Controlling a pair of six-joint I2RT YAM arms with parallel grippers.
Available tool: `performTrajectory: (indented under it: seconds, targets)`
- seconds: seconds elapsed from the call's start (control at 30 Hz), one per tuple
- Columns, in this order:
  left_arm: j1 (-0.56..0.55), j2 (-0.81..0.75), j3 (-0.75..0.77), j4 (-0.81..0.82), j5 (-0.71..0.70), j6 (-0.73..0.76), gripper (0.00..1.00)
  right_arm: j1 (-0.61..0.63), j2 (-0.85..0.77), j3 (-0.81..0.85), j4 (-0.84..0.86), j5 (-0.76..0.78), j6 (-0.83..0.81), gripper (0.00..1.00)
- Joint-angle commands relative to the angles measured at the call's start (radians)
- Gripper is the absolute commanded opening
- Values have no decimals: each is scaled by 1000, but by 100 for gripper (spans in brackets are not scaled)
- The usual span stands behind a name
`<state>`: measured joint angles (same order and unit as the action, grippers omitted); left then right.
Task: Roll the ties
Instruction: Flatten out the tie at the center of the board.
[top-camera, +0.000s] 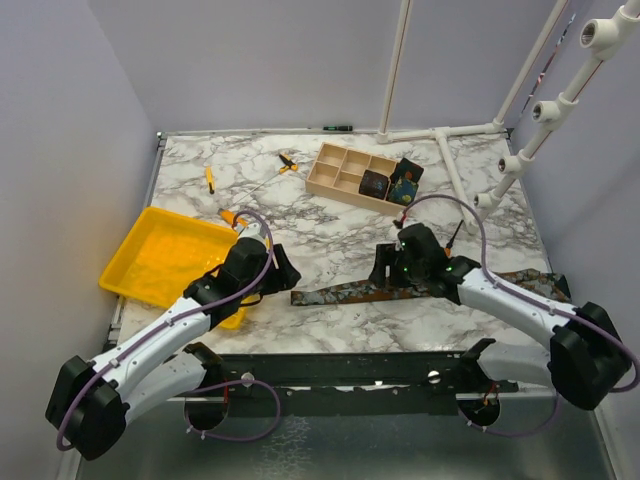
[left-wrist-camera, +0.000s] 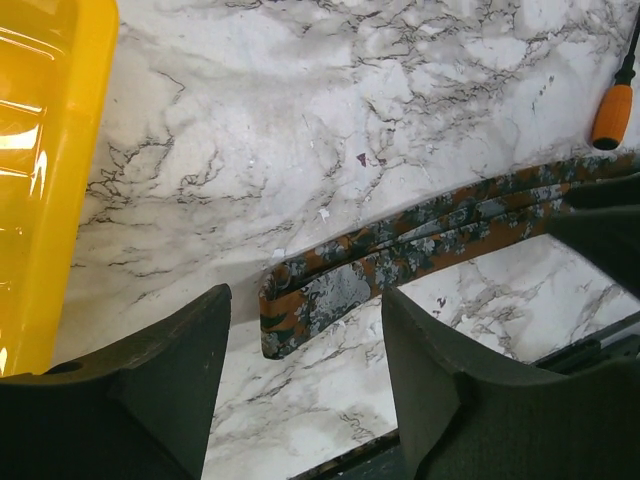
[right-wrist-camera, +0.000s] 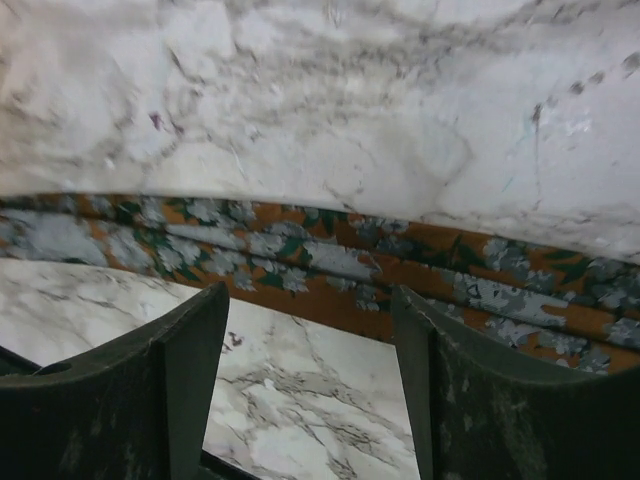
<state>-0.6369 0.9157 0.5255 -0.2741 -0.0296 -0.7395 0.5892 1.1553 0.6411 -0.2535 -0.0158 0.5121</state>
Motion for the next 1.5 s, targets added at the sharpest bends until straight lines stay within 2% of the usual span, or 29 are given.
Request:
performTrajectory:
  seconds: [0.0, 0.07, 0.33, 0.43, 0.57, 0.7, 0.97, 1.43, 1.47]
  targets:
    - [0, -45, -17, -27, -58, -53, 63, 99, 111, 2, -115, 134, -31, 68]
    - [0, -59, -30, -27, -61, -64, 63, 133, 136, 16, -132, 188, -13, 65]
    - [0, -42, -35, -27, -53, -66, 63, 158, 205, 35, -159, 224, 8, 58]
    - [0, -29, -30, -26, -52, -60, 63, 159, 255, 56, -180, 247, 22, 50]
    - [0, -28, -27, -27, -46, -56, 63, 159, 268, 62, -192, 277, 45, 27]
    - [0, -35, -28, -27, -47, -51, 63, 159, 213, 71, -204, 283, 52, 1]
    - [0, -28, -20, -27, -50, -48, 63, 159, 163, 179, -274, 277, 35, 0]
    - [0, -52, -30, -29, -47, -52, 64, 158, 321, 192, -199, 301, -25, 0]
    - [0, -52, -30, -31, -47, -51, 64, 158, 330, 193, -199, 306, -21, 3]
